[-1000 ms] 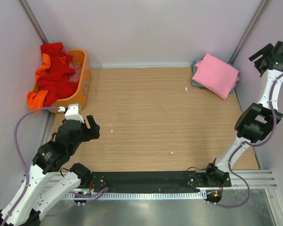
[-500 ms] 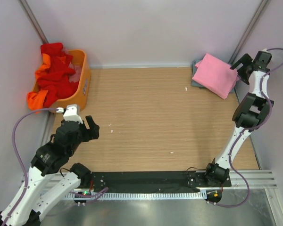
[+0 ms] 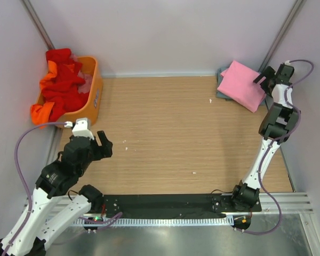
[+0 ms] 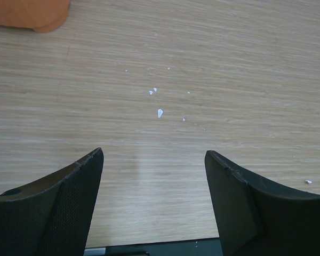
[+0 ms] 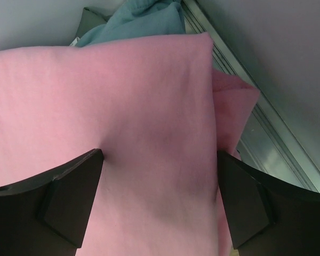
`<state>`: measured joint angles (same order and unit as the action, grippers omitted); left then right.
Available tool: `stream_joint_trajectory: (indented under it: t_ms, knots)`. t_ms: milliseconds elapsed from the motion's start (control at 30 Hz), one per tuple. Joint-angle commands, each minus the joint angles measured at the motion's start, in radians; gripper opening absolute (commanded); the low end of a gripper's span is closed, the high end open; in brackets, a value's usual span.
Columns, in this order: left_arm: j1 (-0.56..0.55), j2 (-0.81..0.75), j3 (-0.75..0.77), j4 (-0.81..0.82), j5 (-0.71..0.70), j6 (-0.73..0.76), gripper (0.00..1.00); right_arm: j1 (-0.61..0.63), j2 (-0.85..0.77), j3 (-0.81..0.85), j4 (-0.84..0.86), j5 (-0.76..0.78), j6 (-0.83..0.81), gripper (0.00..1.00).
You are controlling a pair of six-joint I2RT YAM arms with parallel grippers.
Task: Fold and stack the t-shirts
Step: Neatly place the folded tshirt to the corner
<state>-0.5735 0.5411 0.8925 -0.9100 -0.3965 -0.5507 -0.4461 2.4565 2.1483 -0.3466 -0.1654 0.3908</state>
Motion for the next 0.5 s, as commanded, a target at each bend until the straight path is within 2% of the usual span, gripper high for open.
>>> stream_joint_trajectory:
  t_ms: [0,200,267,300,333,400,467]
  knots:
    - [0.009,0.014,-0.001,0.034,-0.008,-0.011,0.78,-0.108,0.108,0.008,-0.061,0.135,0.161,0.92]
    - [0.014,0.019,-0.003,0.036,-0.010,-0.009,0.78,-0.103,0.102,-0.018,-0.055,0.257,0.145,0.87]
    - [0.015,0.023,-0.003,0.036,-0.008,-0.009,0.78,-0.105,0.094,-0.042,-0.032,0.256,0.141,0.72]
    - [0.017,0.025,-0.003,0.037,-0.005,-0.008,0.78,-0.105,0.096,-0.042,-0.025,0.254,0.140,0.54]
    - [0.018,0.026,-0.001,0.039,-0.004,-0.008,0.78,-0.105,0.104,-0.038,-0.020,0.251,0.140,0.45]
    - [0.020,0.031,-0.001,0.037,-0.004,-0.006,0.78,-0.103,0.120,0.004,-0.023,0.224,0.134,0.28]
    - [0.023,0.033,-0.003,0.037,-0.005,-0.006,0.78,-0.102,0.148,0.044,-0.031,0.205,0.126,0.19]
